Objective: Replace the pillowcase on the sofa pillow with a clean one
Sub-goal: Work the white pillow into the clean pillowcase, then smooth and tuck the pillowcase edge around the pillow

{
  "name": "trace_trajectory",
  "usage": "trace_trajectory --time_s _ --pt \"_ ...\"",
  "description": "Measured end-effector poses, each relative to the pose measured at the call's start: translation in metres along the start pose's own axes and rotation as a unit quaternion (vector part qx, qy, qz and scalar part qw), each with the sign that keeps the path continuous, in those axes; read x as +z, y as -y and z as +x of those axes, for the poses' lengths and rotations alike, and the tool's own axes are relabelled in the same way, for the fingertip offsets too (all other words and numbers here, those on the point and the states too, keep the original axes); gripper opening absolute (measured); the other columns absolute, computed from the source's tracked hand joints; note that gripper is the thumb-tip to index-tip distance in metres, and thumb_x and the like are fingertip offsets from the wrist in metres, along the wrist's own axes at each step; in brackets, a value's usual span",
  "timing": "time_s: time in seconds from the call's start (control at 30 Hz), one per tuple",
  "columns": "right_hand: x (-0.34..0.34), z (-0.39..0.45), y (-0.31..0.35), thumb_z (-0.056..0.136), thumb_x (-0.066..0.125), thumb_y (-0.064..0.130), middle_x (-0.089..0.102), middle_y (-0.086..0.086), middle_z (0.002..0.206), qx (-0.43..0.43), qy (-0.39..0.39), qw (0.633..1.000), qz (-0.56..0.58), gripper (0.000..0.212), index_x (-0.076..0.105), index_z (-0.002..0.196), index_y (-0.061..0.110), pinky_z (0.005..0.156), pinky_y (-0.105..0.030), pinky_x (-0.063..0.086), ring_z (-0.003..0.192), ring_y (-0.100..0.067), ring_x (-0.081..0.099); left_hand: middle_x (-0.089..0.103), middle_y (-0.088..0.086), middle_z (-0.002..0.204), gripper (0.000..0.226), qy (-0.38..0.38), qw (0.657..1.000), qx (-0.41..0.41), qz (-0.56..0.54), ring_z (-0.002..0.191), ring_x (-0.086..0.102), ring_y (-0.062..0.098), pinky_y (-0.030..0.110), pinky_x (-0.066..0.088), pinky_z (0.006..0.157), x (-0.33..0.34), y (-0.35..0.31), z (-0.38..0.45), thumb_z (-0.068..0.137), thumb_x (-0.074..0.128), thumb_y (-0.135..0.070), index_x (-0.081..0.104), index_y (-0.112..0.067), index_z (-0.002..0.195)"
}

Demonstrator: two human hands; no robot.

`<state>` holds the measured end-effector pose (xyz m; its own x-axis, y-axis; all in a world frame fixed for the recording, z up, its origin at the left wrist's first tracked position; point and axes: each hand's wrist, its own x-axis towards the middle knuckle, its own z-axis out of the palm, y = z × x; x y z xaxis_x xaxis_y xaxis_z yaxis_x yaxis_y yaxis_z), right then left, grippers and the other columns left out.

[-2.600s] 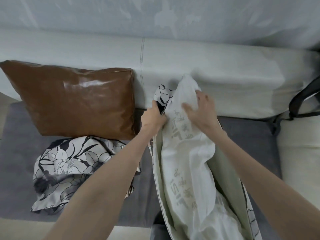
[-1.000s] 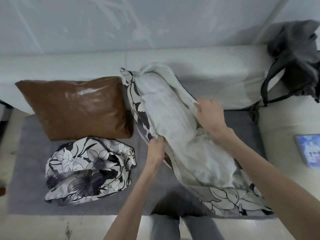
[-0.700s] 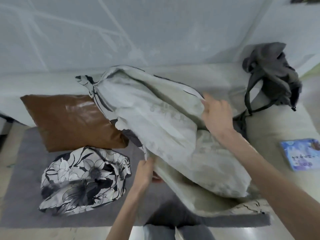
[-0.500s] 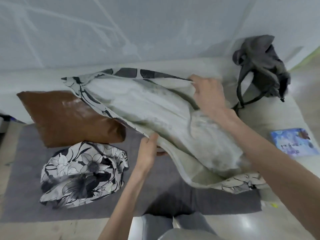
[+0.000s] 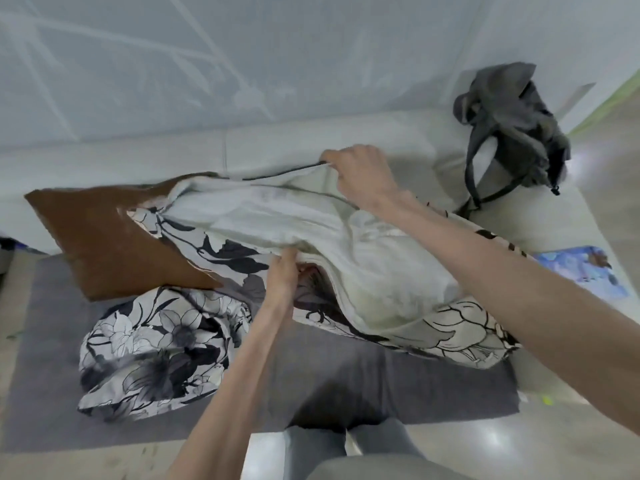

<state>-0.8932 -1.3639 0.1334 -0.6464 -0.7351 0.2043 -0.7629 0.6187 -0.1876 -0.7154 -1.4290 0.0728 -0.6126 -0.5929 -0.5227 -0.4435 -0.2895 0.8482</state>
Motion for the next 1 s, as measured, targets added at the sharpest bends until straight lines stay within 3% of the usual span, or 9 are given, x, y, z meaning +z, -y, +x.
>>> trace_trajectory --time_s 0.13,0.27,0.33,0.4,0.5,0.6,0.73,0.83,1.0 --pt "-0.019 -0.01 0.029 0.065 0.049 0.0 0.068 -0.005 0.079 -0.057 -0.1 0.992 0.059 0.052 0.066 0.109 0.021 0.054 -0.032 0.036 0.07 -0.035 0.062 0.07 0.023 0.095 0.044 0.003 0.999 0.04 -0.033 0.09 0.067 0.034 0.039 0.056 0.074 -0.019 0.009 0.007 0.09 0.037 -0.028 0.067 0.004 0.095" --pt "-0.009 -0.061 0.032 0.045 0.062 0.006 0.067 -0.003 0.071 -0.151 -0.137 0.977 0.058 0.059 0.07 0.102 0.016 0.042 -0.025 0.039 0.055 -0.029 0.062 0.069 0.009 0.096 0.038 0.015 0.999 -0.005 -0.039 0.093 0.065 0.02 0.024 0.055 0.077 -0.016 0.059 -0.013 0.103 0.026 -0.013 0.063 -0.005 0.102" --pt "0.029 -0.119 0.036 0.045 0.065 0.007 0.065 -0.004 0.069 -0.194 -0.046 0.978 0.059 0.056 0.07 0.101 0.013 0.041 -0.024 0.042 0.051 -0.025 0.061 0.061 0.012 0.105 0.031 0.047 0.995 -0.089 0.007 0.098 0.062 0.027 0.029 0.053 0.077 -0.017 0.104 -0.02 0.105 0.024 -0.009 0.054 -0.005 0.114" --pt "0.082 -0.182 0.038 0.067 0.062 0.005 0.068 -0.005 0.086 -0.18 0.164 0.967 0.078 0.052 0.063 0.118 0.015 0.057 -0.03 0.051 0.074 -0.025 0.067 0.056 0.01 0.101 0.02 0.121 0.968 -0.216 0.041 0.086 0.061 0.02 0.031 0.047 0.07 -0.024 0.148 -0.022 0.104 0.027 -0.008 0.045 -0.011 0.113" --pt "0.153 -0.25 0.024 0.089 0.056 0.025 0.058 -0.002 0.124 -0.074 0.473 0.872 0.107 0.05 0.044 0.137 0.024 0.098 -0.036 0.042 0.118 -0.023 0.051 0.047 0.001 0.08 0.026 0.15 0.931 -0.312 0.116 0.055 0.057 0.009 0.023 0.038 0.049 -0.039 0.194 -0.019 0.103 0.031 -0.012 0.047 -0.016 0.083" --pt "0.187 -0.273 0.005 0.088 0.051 0.023 0.058 -0.004 0.124 0.09 0.497 0.85 0.146 0.04 0.052 0.128 0.022 0.095 -0.035 0.043 0.118 -0.024 0.052 0.046 0.004 0.08 0.026 0.15 0.913 -0.318 0.207 0.067 0.048 0.014 0.025 0.032 0.059 -0.056 0.212 -0.008 0.1 0.036 -0.006 0.048 -0.013 0.078" --pt "0.219 -0.263 -0.011 0.084 0.044 0.007 0.051 -0.011 0.132 0.186 0.461 0.859 0.12 0.05 0.047 0.134 0.014 0.1 -0.039 0.041 0.123 -0.028 0.047 0.055 0.018 0.129 0.035 0.138 0.929 -0.162 0.303 0.12 0.052 0.032 0.039 0.038 0.105 -0.075 0.218 0.027 0.099 0.039 0.0 0.05 0.003 0.131" --pt "0.241 -0.228 -0.015 0.083 0.043 0.002 0.046 -0.01 0.138 0.191 0.407 0.885 0.119 0.055 0.046 0.136 0.015 0.104 -0.04 0.035 0.127 -0.027 0.04 0.061 0.016 0.121 0.052 0.09 0.919 -0.085 0.374 0.109 0.057 0.031 0.04 0.042 0.098 -0.08 0.203 0.063 0.097 0.038 -0.013 0.034 -0.022 0.148" --pt "0.286 -0.157 -0.027 0.085 0.044 0.006 0.043 -0.009 0.138 0.236 0.29 0.922 0.103 0.052 0.044 0.136 0.012 0.105 -0.047 0.029 0.132 -0.026 0.033 0.014 0.004 0.161 0.058 0.043 0.834 0.114 0.538 0.148 0.011 0.023 0.049 0.014 0.118 -0.081 0.191 0.153 0.098 0.037 -0.023 0.018 -0.029 0.152"
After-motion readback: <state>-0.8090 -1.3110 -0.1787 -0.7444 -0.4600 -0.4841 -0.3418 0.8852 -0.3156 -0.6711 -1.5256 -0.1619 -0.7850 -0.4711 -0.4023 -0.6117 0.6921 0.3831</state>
